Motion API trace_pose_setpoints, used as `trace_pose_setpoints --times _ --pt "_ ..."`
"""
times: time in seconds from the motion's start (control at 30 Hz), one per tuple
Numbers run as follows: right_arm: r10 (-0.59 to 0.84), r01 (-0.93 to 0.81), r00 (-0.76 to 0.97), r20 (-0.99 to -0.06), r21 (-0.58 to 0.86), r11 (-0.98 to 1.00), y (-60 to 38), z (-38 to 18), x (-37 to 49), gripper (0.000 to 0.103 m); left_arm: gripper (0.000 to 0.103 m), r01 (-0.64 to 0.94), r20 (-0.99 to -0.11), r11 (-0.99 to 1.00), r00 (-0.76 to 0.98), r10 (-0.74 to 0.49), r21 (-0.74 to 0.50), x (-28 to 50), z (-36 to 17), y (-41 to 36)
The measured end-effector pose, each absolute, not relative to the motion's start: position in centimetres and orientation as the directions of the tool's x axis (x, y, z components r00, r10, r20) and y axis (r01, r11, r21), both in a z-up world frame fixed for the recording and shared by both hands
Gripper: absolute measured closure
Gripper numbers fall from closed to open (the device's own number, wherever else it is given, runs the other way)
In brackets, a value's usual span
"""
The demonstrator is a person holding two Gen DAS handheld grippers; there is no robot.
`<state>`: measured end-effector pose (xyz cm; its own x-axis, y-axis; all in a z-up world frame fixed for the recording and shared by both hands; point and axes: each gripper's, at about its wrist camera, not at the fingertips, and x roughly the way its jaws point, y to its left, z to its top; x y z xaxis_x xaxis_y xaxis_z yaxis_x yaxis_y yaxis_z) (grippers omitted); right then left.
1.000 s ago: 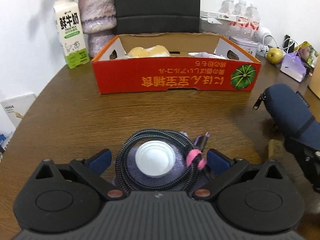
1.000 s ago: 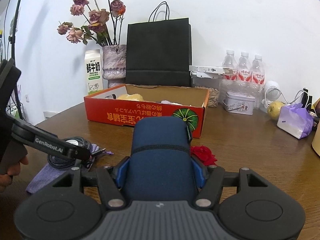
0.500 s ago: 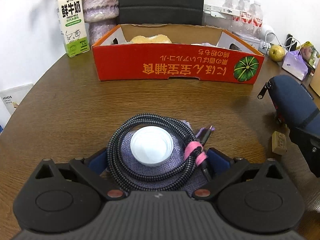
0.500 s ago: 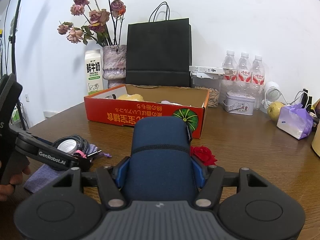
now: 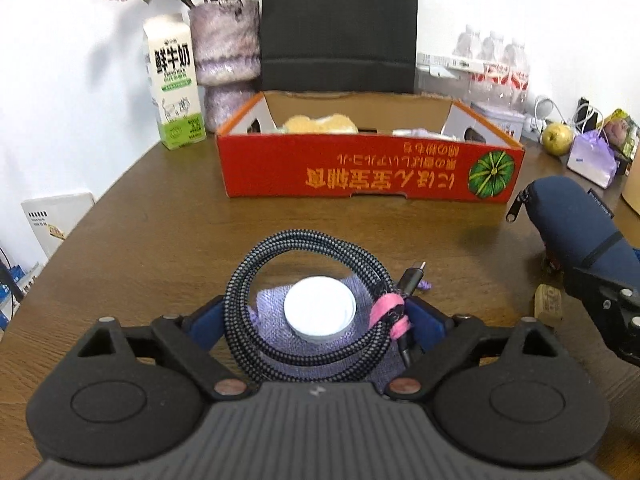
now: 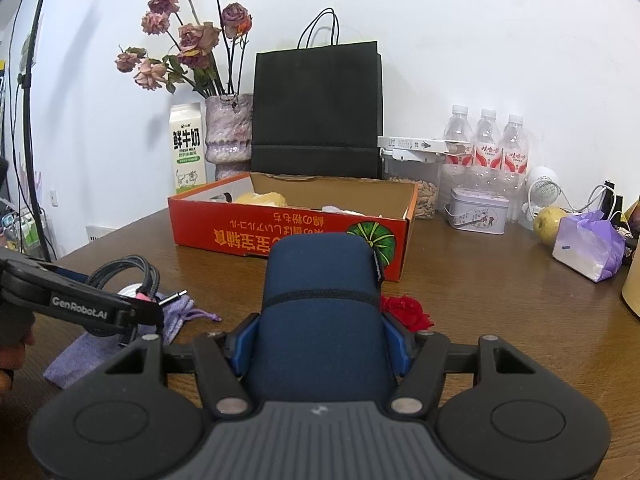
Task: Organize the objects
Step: 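Lift the cable with left tool, leaving the white lid on the pouch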
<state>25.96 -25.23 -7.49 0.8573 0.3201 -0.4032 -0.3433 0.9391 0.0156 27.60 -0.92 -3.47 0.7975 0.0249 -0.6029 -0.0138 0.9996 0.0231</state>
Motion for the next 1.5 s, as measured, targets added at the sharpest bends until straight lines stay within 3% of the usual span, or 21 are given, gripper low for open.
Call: trace_pose_setpoints --times 1.03,1.5 --pt "0.321 -0.327 0.89 -0.322 0.038 0.944 -23.7 -4.4 25.6 0.041 0.009 -0.013 -0.448 1.0 0.894 0.006 -0.011 25.6 2.2 -2.0" --pt "0.325 -0.328 0.896 -0.302 0.042 0.944 -22.9 -2.7 27.4 0.041 0.009 0.004 -0.432 1.0 0.902 -0.012 -0.019 27.6 3.6 -2.3"
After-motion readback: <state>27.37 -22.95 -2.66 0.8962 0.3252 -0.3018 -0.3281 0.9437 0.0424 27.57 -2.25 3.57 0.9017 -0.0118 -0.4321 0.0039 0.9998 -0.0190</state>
